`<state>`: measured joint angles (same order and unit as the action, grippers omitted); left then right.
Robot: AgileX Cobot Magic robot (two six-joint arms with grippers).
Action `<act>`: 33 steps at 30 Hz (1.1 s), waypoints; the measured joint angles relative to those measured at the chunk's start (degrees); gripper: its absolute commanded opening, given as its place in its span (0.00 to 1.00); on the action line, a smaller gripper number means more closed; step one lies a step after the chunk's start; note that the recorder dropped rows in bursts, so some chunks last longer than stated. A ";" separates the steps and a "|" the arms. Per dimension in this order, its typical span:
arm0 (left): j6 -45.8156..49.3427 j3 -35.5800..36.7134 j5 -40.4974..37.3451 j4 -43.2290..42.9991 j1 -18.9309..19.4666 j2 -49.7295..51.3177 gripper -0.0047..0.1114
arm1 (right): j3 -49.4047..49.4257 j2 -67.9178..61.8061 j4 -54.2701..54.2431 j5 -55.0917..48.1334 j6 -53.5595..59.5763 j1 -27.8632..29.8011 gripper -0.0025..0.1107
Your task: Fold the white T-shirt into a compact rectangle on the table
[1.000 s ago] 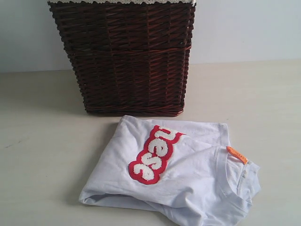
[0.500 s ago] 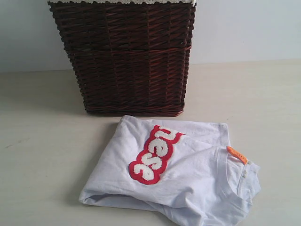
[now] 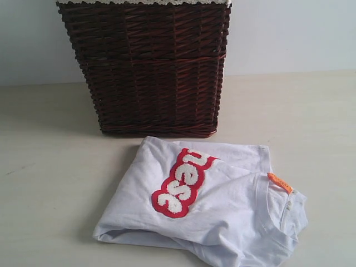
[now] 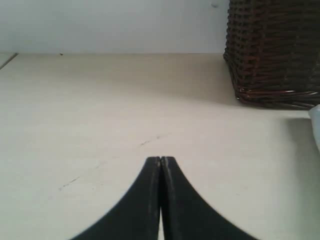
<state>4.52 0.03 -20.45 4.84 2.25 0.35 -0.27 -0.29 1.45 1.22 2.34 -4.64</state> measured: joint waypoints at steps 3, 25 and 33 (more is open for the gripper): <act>0.00 0.00 0.00 0.00 0.00 0.00 0.04 | 0.00 0.00 0.17 -5.99 0.98 1.74 0.02; 0.00 0.00 -0.10 0.00 0.00 0.00 0.04 | 0.00 0.00 -1.45 -16.58 -7.01 2.41 0.02; 0.00 0.00 -0.10 0.00 0.00 0.00 0.04 | 0.00 0.00 -1.45 -16.70 -7.01 2.41 0.02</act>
